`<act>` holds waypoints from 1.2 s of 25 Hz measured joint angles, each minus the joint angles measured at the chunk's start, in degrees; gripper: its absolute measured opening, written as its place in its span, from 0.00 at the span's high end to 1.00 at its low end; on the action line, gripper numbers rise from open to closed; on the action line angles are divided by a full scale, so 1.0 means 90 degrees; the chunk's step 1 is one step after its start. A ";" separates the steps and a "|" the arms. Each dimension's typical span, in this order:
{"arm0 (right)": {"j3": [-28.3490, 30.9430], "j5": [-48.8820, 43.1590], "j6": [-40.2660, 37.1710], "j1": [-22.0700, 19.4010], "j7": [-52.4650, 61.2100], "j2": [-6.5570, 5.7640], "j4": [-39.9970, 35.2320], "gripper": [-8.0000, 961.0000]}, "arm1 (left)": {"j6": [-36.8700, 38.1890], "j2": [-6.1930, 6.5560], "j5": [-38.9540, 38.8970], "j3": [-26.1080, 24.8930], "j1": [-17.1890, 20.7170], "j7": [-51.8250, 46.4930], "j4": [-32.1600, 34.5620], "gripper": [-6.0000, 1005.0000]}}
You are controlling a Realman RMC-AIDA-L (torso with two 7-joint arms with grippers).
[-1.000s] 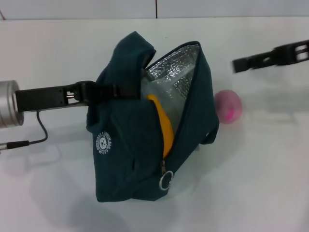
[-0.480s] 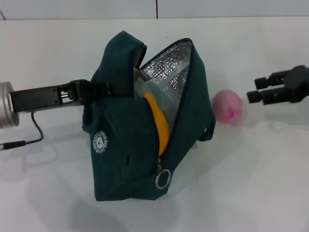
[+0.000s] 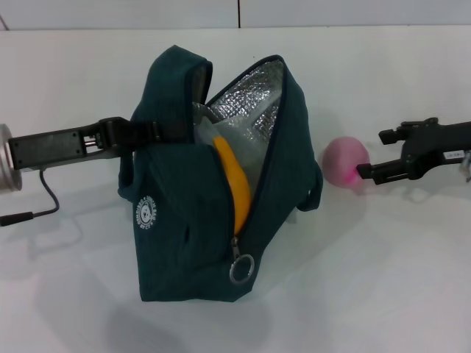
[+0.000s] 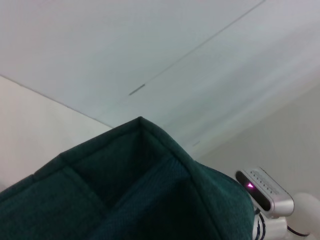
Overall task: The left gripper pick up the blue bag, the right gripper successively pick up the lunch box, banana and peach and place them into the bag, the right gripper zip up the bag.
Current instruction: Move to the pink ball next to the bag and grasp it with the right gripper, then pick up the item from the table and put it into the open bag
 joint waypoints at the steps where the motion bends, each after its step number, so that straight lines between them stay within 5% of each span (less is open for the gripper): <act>1: -0.0065 0.0015 0.0072 0.0008 -0.0002 0.0010 0.0007 0.12 | -0.0011 0.0004 0.0000 -0.0012 0.0005 0.0006 0.0000 0.94; 21: -0.1003 0.0347 0.0635 0.0543 -0.0063 0.0005 0.0680 0.08 | -0.0038 0.0039 0.0001 -0.0088 -0.0045 0.0009 0.0001 0.94; 24: -0.1043 0.0350 0.0643 0.0527 -0.0106 0.0015 0.0644 0.29 | -0.0041 0.0038 0.0002 -0.0090 -0.0051 -0.0001 0.0000 0.94; 30: -0.1049 0.0585 0.0624 0.0257 -0.0176 0.0019 0.0290 0.50 | -0.0041 0.0034 0.0006 -0.0101 -0.0045 -0.0005 0.0001 0.94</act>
